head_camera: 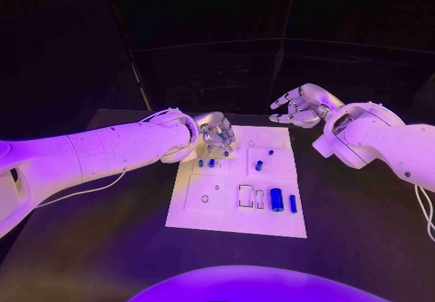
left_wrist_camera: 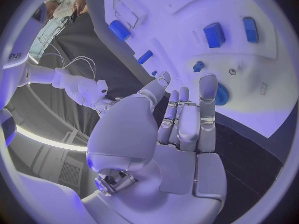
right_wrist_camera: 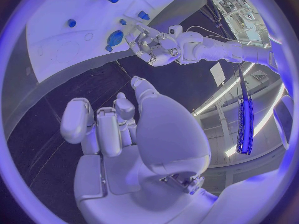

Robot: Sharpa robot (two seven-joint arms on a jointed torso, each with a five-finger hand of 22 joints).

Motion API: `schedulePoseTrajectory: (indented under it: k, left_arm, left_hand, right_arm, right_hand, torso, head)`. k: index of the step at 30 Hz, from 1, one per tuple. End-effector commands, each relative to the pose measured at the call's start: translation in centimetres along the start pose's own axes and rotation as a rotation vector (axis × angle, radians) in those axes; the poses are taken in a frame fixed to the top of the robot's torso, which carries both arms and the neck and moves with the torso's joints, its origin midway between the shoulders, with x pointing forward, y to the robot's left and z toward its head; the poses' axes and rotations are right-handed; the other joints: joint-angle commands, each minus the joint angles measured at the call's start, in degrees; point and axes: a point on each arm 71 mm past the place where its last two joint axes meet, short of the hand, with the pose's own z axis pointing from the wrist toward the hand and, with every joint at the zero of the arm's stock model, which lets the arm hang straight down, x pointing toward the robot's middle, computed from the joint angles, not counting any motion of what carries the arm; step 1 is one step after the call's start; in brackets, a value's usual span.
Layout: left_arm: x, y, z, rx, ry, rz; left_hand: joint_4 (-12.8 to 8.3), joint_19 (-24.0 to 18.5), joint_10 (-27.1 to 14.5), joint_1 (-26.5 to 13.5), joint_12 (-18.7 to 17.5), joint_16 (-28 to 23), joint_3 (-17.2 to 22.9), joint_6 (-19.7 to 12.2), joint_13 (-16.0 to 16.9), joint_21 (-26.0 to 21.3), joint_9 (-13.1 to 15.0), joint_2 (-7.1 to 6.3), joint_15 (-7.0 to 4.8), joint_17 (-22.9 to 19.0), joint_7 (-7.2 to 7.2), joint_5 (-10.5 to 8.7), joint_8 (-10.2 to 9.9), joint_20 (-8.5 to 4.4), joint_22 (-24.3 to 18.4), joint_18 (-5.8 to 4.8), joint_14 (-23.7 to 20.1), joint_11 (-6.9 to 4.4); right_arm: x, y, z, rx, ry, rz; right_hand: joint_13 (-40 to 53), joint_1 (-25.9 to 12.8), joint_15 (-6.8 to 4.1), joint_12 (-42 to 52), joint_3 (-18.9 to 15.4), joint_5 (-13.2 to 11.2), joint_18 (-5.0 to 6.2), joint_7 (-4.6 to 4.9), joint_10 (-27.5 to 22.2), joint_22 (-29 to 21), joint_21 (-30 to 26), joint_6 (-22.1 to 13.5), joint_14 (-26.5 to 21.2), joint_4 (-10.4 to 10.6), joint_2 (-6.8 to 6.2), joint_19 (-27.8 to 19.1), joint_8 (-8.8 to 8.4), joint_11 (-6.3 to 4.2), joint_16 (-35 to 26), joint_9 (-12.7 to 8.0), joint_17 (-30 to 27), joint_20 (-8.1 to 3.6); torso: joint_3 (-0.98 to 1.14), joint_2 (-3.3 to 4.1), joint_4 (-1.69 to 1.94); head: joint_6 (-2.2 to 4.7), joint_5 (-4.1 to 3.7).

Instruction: Assemble the parts on the task board

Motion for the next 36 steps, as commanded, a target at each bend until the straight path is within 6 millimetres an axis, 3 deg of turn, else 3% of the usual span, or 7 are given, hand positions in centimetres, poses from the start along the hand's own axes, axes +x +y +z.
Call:
schedulePoseTrajectory:
  k: [1,20,36]
  left_arm:
    - [0.1,0.0,0.3,0.039,0.0,0.158]
    - [1.1,0.3,1.5,-0.018,0.064,0.272]
    - [1.5,0.2,2.2,-0.047,0.078,0.28]
  left_hand:
    - [-0.4,0.0,-0.2,0.3,-0.6,-0.1,-0.4,0.5,-1.0,0.2,-0.5,-0.66,0.22,-0.3,0.18,0.02,-0.6,0.01,0.3,0.07,0.0,0.01]
    - [-1.1,6.0,4.1,0.7,-3.3,4.1,-0.4,6.4,-6.8,6.4,-2.9,-0.13,-0.57,4.2,-0.98,0.01,-2.9,-0.69,6.6,-1.32,4.2,-0.76]
    - [-1.5,7.6,7.0,0.7,-5.0,4.6,1.0,8.7,-9.1,8.0,-3.7,0.56,-1.02,4.5,-1.26,0.03,-4.0,-1.15,8.3,-1.7,4.9,-1.22]
  right_arm:
    - [0.0,0.2,0.1,-0.01,0.001,0.002]
    - [0.1,0.3,0.2,-0.016,0.002,0.003]
    - [0.2,0.4,0.2,-0.018,0.004,0.004]
  right_hand:
    - [0.0,0.4,-0.43,-0.1,0.2,0.2,0.86,-0.01,-0.3,0.0,-0.4,-0.5,2.6,0.2,-0.13,-0.5,0.21,-0.18,-0.1,0.0,0.0,-0.03]
    - [0.0,0.4,-0.43,-0.1,0.2,0.2,0.86,-0.01,-0.3,0.0,-0.4,-0.5,2.6,0.2,-0.13,-0.5,0.21,-0.18,-0.1,0.0,0.0,-0.03]
    - [0.0,0.4,-0.43,-0.1,0.2,0.2,0.86,-0.01,-0.3,0.0,-0.4,-0.5,2.6,0.2,-0.13,-0.5,0.21,-0.18,-0.1,0.0,0.0,-0.03]
  torso:
    - [0.04,-0.05,0.03]
    - [0.03,-0.02,0.04]
    - [0.02,0.0,0.07]
  head:
    - [0.05,-0.01]
    - [-0.26,-0.08]
    - [-0.31,-0.18]
